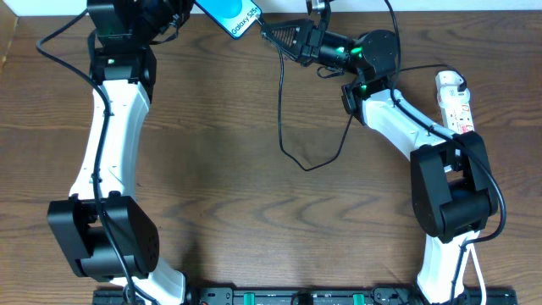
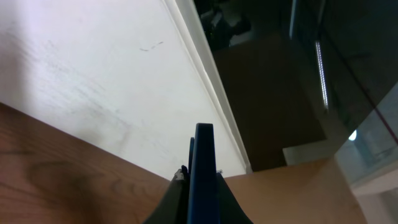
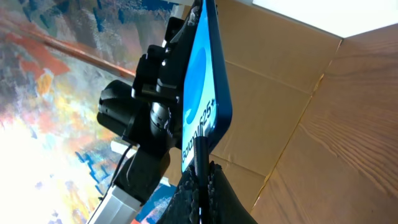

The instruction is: Plug charger to phone and switch on socket

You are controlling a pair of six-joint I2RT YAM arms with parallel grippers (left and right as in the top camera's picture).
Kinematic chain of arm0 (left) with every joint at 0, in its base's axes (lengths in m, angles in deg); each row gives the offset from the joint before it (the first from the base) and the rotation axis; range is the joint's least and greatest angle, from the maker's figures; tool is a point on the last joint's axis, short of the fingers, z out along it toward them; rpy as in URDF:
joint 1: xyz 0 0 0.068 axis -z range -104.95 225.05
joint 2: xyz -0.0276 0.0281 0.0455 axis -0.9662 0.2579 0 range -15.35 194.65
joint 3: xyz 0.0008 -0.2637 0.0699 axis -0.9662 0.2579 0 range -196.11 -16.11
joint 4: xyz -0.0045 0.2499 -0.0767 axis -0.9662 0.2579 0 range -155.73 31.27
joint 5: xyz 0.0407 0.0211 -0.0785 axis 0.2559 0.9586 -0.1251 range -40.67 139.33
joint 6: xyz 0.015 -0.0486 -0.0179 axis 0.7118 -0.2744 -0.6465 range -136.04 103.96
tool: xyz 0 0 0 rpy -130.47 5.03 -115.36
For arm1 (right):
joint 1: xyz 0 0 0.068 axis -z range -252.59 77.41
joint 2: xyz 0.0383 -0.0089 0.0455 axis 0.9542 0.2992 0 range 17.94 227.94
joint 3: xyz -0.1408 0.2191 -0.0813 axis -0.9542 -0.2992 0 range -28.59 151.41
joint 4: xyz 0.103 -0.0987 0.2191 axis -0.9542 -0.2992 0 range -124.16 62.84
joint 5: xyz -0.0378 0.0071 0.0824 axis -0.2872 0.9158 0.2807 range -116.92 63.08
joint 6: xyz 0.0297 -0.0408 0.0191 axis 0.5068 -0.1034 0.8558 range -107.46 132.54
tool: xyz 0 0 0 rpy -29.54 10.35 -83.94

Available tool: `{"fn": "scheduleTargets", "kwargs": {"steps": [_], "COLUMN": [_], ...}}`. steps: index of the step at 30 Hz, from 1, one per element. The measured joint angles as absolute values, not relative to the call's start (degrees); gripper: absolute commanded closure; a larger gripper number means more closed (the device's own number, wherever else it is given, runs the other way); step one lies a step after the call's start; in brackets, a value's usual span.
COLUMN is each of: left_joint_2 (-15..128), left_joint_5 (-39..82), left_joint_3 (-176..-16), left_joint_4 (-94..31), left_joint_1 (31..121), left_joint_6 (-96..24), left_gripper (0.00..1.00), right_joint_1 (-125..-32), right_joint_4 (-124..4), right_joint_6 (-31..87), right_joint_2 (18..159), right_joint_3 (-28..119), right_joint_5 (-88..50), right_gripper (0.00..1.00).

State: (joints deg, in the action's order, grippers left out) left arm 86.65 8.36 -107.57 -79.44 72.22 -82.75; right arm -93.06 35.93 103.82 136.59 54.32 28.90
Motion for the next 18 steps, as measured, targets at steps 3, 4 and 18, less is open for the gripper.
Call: {"fn": "scheduleTargets", "kwargs": {"steps": [3,4,18], "left_joint_2": [86.6,86.6,86.6], "left_joint_5": [8.8,9.0,11.0], "left_joint_3": [-107.6,-107.6,-107.6], "left_joint_4": [-79.4,-79.4,-79.2], "left_joint_1": [71.7,71.5,71.1], "left_joint_6": [-83.8,-84.0,-86.8], "left_gripper": [0.93,0.93,0.92], "right_joint_1": [-93.1,-93.1,-93.1], "right_joint_4": [35.9,35.9,35.9], "right_joint_6": [103.8,103.8,103.8], "right_joint_2": [136.6,136.6,136.6], "right_joint_3": [54.3,54.3,54.3], "right_joint_5": [29.0,29.0,30.3], "right_gripper": [0.99,0.99,0.99]}}
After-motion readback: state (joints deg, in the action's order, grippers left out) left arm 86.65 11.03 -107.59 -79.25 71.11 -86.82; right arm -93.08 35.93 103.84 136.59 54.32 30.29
